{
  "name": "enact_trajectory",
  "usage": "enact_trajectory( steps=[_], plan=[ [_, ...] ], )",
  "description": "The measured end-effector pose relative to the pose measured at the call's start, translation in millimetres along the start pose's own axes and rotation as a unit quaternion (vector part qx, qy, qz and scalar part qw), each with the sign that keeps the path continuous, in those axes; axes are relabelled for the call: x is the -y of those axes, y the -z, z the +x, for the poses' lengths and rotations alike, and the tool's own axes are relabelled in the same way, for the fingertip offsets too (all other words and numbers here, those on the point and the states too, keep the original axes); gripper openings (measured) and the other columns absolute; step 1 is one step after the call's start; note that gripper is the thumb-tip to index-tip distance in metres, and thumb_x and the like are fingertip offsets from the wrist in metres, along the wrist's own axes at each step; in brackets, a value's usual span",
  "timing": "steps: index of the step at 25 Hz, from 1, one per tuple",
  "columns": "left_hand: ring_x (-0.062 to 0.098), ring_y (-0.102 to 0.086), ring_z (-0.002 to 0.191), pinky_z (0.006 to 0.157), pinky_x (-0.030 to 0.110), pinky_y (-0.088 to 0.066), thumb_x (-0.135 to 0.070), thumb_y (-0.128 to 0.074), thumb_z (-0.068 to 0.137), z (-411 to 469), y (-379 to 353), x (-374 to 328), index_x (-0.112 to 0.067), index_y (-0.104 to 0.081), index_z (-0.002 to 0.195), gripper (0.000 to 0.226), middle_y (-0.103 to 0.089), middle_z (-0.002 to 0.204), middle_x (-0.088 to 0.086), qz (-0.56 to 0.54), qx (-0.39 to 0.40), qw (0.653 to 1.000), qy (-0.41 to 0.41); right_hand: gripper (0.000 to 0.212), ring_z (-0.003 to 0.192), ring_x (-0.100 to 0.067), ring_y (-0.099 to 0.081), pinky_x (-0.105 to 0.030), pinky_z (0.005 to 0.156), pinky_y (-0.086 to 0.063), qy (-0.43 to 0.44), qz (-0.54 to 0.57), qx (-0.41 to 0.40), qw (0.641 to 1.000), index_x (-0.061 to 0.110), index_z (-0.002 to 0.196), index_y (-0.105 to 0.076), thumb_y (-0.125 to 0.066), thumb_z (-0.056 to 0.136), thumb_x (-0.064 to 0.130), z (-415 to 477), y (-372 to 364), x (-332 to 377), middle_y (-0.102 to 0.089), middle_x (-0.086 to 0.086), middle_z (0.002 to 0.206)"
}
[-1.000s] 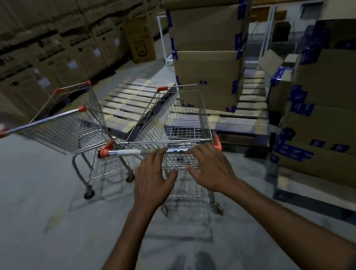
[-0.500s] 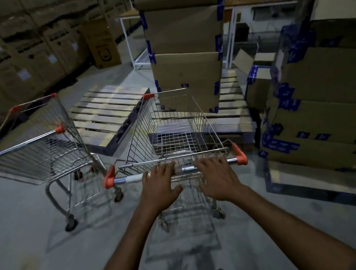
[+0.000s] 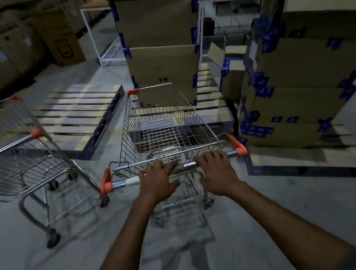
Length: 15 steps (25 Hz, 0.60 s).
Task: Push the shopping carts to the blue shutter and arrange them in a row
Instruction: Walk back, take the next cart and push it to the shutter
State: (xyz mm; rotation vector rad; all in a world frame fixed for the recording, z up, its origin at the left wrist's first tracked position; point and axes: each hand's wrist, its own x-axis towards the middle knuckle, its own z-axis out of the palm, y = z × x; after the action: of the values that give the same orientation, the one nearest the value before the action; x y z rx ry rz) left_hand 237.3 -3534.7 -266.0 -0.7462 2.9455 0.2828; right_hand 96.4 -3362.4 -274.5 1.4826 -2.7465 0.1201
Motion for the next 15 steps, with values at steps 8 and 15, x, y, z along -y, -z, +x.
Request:
enact_trajectory(
  steps=[8, 15],
  plan=[
    [0.028, -0.057, 0.117, 0.101, 0.049, -0.036, -0.063, -0.054, 0.089, -71.0, -12.7, -5.5, -0.037, -0.054, 0.127, 0.047, -0.062, 0.123, 0.000, 0.042, -0.022, 0.999, 0.022, 0.054, 0.120, -0.031, -0.045, -0.048, 0.101, -0.027, -0.033, 0.038, 0.062, 0.997, 0.031, 0.135, -0.046, -0.061, 0.085, 0.046, -60.9, 4.3, 39.7, -0.056, -0.007, 0.126],
    [0.029, -0.065, 0.102, 0.093, 0.045, -0.039, -0.059, -0.053, 0.081, -150.7, -30.6, -10.3, -0.032, -0.057, 0.113, 0.042, -0.068, 0.106, -0.002, 0.059, -0.040, 0.997, -0.007, 0.039, 0.116, -0.032, -0.053, -0.051, 0.105, -0.030, -0.109, 0.032, 0.079, 0.990, 0.023, 0.118, -0.059, -0.056, 0.089, 0.050, -138.6, 10.6, 84.4, -0.068, -0.006, 0.115]
  ],
)
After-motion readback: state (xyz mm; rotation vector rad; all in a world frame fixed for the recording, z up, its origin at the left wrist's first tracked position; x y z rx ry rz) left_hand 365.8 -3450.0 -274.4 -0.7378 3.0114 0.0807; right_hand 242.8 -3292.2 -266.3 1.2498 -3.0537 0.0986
